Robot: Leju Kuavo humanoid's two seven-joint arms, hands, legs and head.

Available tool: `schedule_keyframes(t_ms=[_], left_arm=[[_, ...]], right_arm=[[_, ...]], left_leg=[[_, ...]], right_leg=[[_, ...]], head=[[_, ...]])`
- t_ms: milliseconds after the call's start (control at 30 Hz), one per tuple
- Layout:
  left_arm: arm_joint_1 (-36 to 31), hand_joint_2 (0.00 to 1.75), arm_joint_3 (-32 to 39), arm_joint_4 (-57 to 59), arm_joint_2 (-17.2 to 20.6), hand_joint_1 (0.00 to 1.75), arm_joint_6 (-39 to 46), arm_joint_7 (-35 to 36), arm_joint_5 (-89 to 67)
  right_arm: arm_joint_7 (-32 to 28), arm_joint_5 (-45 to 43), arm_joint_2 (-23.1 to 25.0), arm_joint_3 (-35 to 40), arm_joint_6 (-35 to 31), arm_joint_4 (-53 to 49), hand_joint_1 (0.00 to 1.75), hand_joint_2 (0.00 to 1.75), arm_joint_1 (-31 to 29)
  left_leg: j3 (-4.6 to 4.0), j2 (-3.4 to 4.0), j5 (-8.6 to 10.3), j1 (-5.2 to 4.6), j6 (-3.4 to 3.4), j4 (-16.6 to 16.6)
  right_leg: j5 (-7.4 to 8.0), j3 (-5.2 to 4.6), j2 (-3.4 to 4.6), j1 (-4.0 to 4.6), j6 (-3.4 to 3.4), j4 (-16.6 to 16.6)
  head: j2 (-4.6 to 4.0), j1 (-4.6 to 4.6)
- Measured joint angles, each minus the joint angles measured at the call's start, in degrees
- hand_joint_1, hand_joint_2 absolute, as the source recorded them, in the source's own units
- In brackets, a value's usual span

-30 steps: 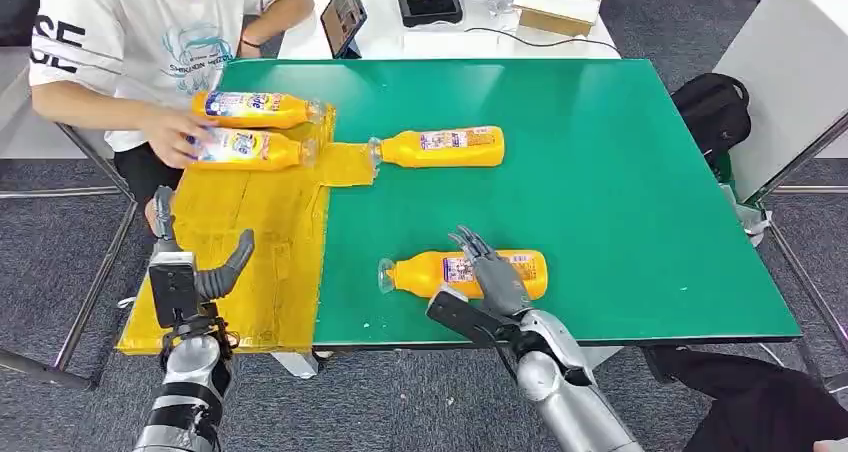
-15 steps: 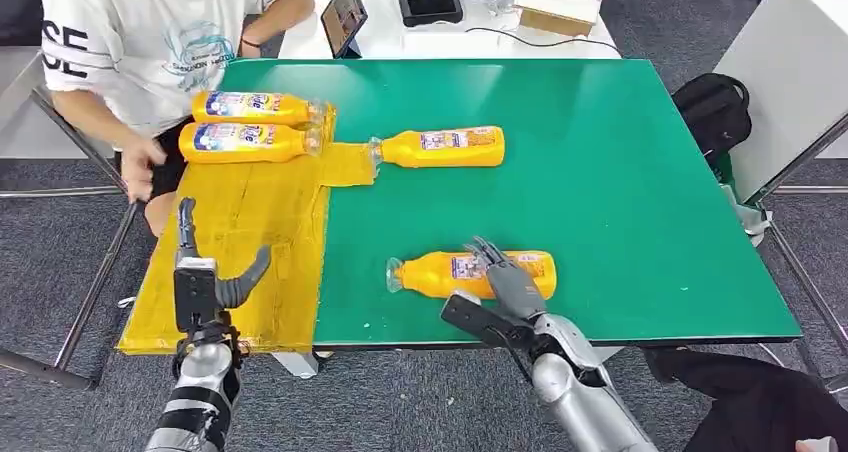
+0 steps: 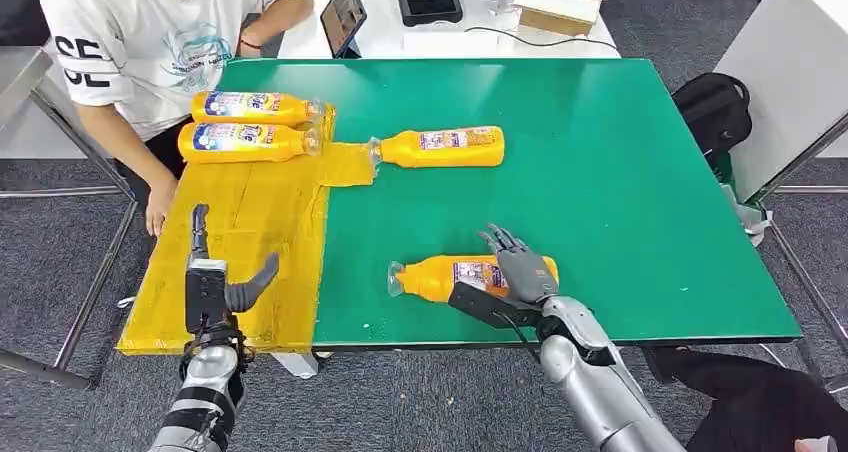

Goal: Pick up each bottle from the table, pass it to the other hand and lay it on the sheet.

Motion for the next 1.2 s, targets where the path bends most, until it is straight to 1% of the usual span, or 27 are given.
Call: schedule_keyframes(t_ms=[200, 367, 433, 833, 867, 900, 967, 1000, 1033, 1100, 1133, 1167, 1200], left_arm=[[-0.29, 1.75, -0.07, 0.79, -0.13, 0.00, -0.26, 0.00, -0.22], [-0.80, 1.75, -0.07, 1.57, -0.15, 0.00, -0.79, 0.00, -0.52], [-1.18, 1.75, -0.20, 2.19, -0.17, 0.00, -0.96, 0.00, -0.50], [-2.35, 1.75, -0.46, 4.90, -0.31, 0.00, -1.55, 0.02, 0.11], [-2.42, 1.75, -0.46, 5.11, -0.31, 0.00, -1.75, 0.11, 0.20], [-2.48, 1.75, -0.46, 5.27, -0.33, 0.00, -2.01, 0.22, 0.37], [-2.62, 1.75, -0.46, 5.66, -0.33, 0.00, -2.69, 0.53, 0.70], [-2.73, 1.75, -0.46, 5.92, -0.33, 0.00, -3.15, 0.74, 1.00], [-2.82, 1.75, -0.46, 6.14, -0.33, 0.00, -3.50, 0.94, 1.20], [-2.94, 1.75, -0.46, 6.53, -0.35, 0.00, -3.65, 1.09, 1.29], [-3.04, 1.75, -0.46, 6.69, -0.35, 0.00, -3.83, 1.14, 1.38], [-3.18, 1.75, -0.46, 6.95, -0.35, 0.00, -4.18, 1.22, 1.64], [-3.31, 1.75, -0.44, 7.23, -0.35, 0.00, -4.37, 1.31, 1.81]], right_arm=[[0.00, 0.46, 0.18, 0.20, 0.09, 1.75, 0.00, 1.75, -1.17], [-0.15, -4.29, -0.09, 0.42, 6.45, 4.66, 0.00, 1.75, -3.22], [-0.70, -5.77, -0.31, 0.59, 7.72, 6.21, 0.00, 1.75, -4.37], [0.39, -7.70, -1.53, 2.49, 8.98, 10.19, 0.00, 1.75, -7.47], [0.79, -7.85, -1.64, 2.65, 9.16, 10.36, 0.09, 1.75, -7.60], [1.25, -8.07, -1.77, 2.91, 9.44, 10.51, 0.14, 1.75, -7.84], [1.99, -8.53, -2.30, 3.59, 10.19, 10.93, 0.14, 1.75, -8.34], [2.19, -8.66, -2.54, 3.91, 10.62, 11.15, 0.31, 1.75, -8.60], [2.25, -8.85, -2.82, 4.31, 11.17, 11.36, 0.45, 1.75, -8.93], [2.32, -9.09, -3.34, 4.96, 11.76, 11.78, 0.59, 1.75, -9.40], [2.34, -9.09, -3.50, 5.18, 11.98, 11.93, 0.98, 1.75, -9.59], [2.38, -9.09, -3.72, 5.53, 12.37, 12.09, 1.27, 1.75, -9.87], [2.51, -9.09, -4.04, 5.99, 12.94, 12.30, 1.38, 1.75, -10.21]], left_leg=[[-0.01, 0.00, 0.00, 0.00, 0.00, 0.00], [0.05, 0.00, 0.00, 0.00, 0.00, 0.00], [0.13, 0.03, 0.00, 0.00, 0.00, 0.00], [0.31, -0.01, 0.01, 0.00, 0.01, 0.00], [0.32, -0.01, 0.01, 0.00, 0.01, 0.00], [0.35, -0.01, 0.01, 0.00, 0.01, 0.00], [0.40, -0.01, 0.01, 0.00, 0.01, 0.01], [0.43, -0.01, 0.01, 0.00, 0.01, 0.01], [0.46, -0.01, 0.01, 0.00, 0.01, 0.01], [0.50, -0.01, 0.01, 0.00, 0.01, 0.01], [0.52, -0.02, 0.01, 0.00, 0.01, 0.01], [0.54, -0.03, 0.01, 0.00, 0.01, 0.01], [0.55, -0.03, 0.01, 0.00, 0.01, 0.01]], right_leg=[[0.00, 0.00, 0.00, 0.00, 0.00, 0.00], [0.01, 0.02, 0.02, 0.00, 0.00, -0.01], [0.01, 0.09, 0.02, 0.00, 0.00, -0.01], [0.01, 0.31, 0.00, 0.00, 0.00, -0.03], [0.01, 0.32, 0.00, 0.00, 0.01, -0.03], [0.01, 0.34, 0.00, 0.00, 0.01, -0.04], [0.01, 0.40, 0.00, 0.00, 0.01, -0.04], [0.01, 0.43, 0.00, 0.00, 0.01, -0.04], [0.01, 0.45, 0.00, 0.00, 0.01, -0.05], [0.01, 0.50, 0.00, 0.00, 0.01, -0.06], [0.01, 0.52, -0.01, 0.00, 0.01, -0.06], [0.01, 0.54, -0.01, 0.00, 0.01, -0.06], [0.01, 0.56, -0.01, 0.00, 0.01, -0.06]], head=[[0.00, 0.02], [0.00, 0.00], [0.00, 0.02], [0.00, 0.02], [0.00, 0.00], [0.00, 0.00], [0.00, 0.00], [0.00, 0.00], [0.00, 0.00], [0.00, 0.00], [0.00, 0.00], [0.00, 0.00], [0.00, 0.00]])
